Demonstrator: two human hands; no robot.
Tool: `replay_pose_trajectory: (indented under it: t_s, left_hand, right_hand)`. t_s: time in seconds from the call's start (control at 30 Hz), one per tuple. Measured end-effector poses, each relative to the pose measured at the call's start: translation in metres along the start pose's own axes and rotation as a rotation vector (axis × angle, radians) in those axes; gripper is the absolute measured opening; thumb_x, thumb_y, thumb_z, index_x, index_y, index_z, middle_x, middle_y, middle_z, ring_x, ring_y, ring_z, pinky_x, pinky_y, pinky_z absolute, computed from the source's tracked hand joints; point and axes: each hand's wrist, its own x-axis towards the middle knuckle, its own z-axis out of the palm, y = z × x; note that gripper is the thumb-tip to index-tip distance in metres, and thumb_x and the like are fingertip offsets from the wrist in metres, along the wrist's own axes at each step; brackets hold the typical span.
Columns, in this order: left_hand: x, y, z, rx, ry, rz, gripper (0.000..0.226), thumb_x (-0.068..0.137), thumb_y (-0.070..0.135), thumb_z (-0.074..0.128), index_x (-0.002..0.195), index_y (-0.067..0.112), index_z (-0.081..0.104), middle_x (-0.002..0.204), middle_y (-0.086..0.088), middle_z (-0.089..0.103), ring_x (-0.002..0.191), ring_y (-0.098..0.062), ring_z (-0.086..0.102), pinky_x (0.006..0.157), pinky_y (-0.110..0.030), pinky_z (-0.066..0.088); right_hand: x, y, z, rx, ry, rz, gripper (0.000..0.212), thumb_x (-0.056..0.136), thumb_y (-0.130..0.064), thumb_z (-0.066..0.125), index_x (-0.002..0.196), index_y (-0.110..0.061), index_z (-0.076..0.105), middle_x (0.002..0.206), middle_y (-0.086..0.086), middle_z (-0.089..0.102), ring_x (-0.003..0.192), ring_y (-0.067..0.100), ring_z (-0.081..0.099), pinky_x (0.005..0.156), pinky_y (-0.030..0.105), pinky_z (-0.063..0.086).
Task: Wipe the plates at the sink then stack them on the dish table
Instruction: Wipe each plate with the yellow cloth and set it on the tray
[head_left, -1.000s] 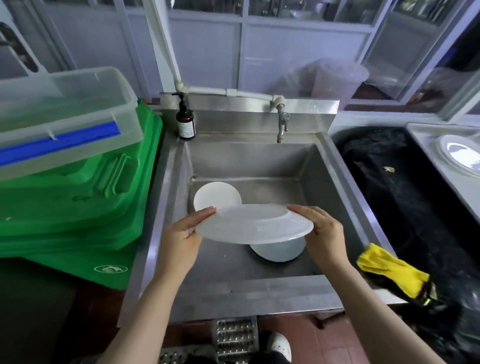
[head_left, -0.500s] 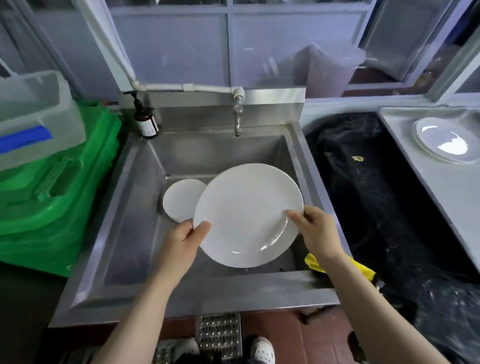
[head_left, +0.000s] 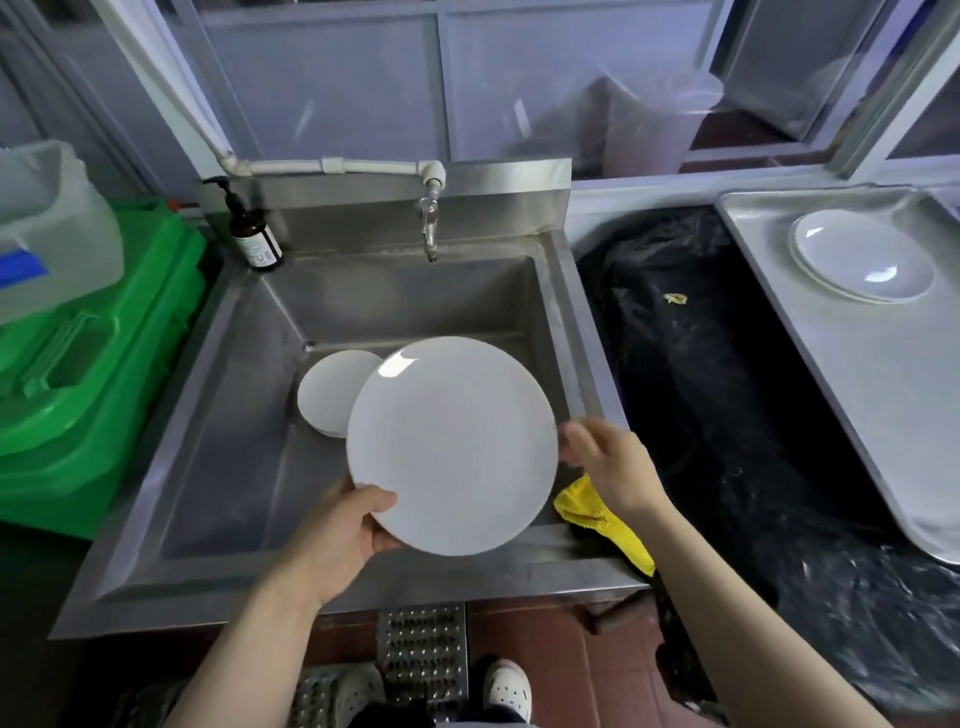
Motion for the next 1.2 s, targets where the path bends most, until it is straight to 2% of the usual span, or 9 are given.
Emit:
replay_pose_trajectory:
  t_s: [0.07,0.13,0.27,0.37,0.47,0.7,0.87,1.0,1.2]
  left_hand:
    - [0.000,-0.002,0.000,0.005,0.006,0.010,0.036,0.090,-0.010,0.043,0.112,0.014,0.058,0.093,-0.001,0.076,0.080,-0.018,0.073,0.057,-0.035,0.059]
    - [0.000,-0.002,0.001,0.012,-0.008,0.012,0.038,0.090,-0.010,0.043,0.112,0.017,0.058,0.093,0.001,0.076,0.080,-0.017,0.073,0.057,-0.034,0.059]
    - [0.002,-0.006,0.004,0.018,-0.035,-0.016,0.037,0.090,-0.009,0.044,0.111,0.017,0.058,0.092,0.000,0.076,0.081,-0.018,0.072,0.057,-0.033,0.059]
    - [0.007,-0.008,0.008,0.016,-0.030,-0.034,0.034,0.090,-0.010,0.045,0.109,0.014,0.058,0.091,-0.001,0.076,0.083,-0.020,0.071,0.056,-0.033,0.059]
    - [0.010,-0.007,0.011,-0.004,-0.009,-0.044,0.033,0.089,-0.012,0.045,0.105,0.014,0.057,0.091,-0.004,0.074,0.081,-0.022,0.069,0.051,-0.031,0.057]
    - [0.019,0.031,0.004,0.045,-0.084,0.097,0.049,0.086,-0.013,0.044,0.106,0.029,0.059,0.099,0.002,0.071,0.091,-0.023,0.063,0.052,-0.033,0.056]
    - [0.018,0.077,0.007,0.133,-0.179,0.231,0.049,0.062,0.009,0.058,0.106,0.031,0.062,0.096,0.006,0.074,0.090,-0.020,0.067,0.056,-0.033,0.056]
    - [0.013,0.107,0.000,0.047,-0.203,0.346,0.053,0.062,0.007,0.058,0.111,0.028,0.062,0.100,0.004,0.074,0.089,-0.017,0.070,0.056,-0.033,0.056]
    - [0.002,0.130,-0.004,-0.114,-0.168,0.444,0.046,0.061,0.006,0.058,0.103,0.022,0.065,0.089,0.003,0.075,0.077,-0.012,0.071,0.052,-0.031,0.055]
  right_hand:
    - [-0.006,0.026,-0.007,-0.498,-0.081,0.059,0.009,0.086,-0.039,0.059,0.089,-0.035,0.066,0.090,-0.009,0.064,0.087,0.018,0.058,0.072,0.030,0.045]
    - [-0.016,0.051,-0.009,-0.809,-0.159,0.064,0.022,0.080,-0.049,0.063,0.100,-0.042,0.064,0.112,-0.008,0.057,0.106,0.022,0.049,0.082,0.034,0.043]
    - [-0.029,0.079,-0.004,-0.965,-0.160,-0.049,0.061,0.079,-0.050,0.068,0.135,-0.046,0.044,0.148,-0.013,0.030,0.135,0.021,0.027,0.102,0.041,0.035]
    - [-0.032,0.084,-0.003,-0.996,-0.100,-0.080,0.057,0.088,-0.021,0.056,0.135,-0.049,0.042,0.151,-0.015,0.027,0.129,0.025,0.034,0.097,0.038,0.040]
    - [-0.031,0.075,-0.007,-0.770,0.024,-0.109,0.064,0.077,-0.001,0.052,0.128,-0.040,0.055,0.141,-0.015,0.047,0.111,0.022,0.052,0.083,0.021,0.044]
    - [-0.031,-0.045,-0.023,-0.149,0.408,-0.289,0.058,0.074,0.000,0.061,0.128,-0.022,0.057,0.116,-0.004,0.066,0.103,0.016,0.062,0.081,0.024,0.046]
    - [-0.024,-0.141,-0.005,-0.449,0.358,-0.700,0.063,0.069,0.007,0.057,0.127,-0.018,0.061,0.136,0.003,0.055,0.119,0.028,0.052,0.104,0.029,0.036]
    - [-0.015,-0.170,0.001,-0.802,0.485,-0.854,0.034,0.087,-0.020,0.052,0.115,-0.027,0.070,0.135,-0.003,0.057,0.117,0.039,0.053,0.089,0.047,0.046]
    - [-0.023,-0.191,0.023,-0.747,0.607,-0.883,0.038,0.084,-0.025,0.047,0.112,-0.028,0.072,0.131,-0.005,0.059,0.108,0.041,0.056,0.082,0.049,0.048]
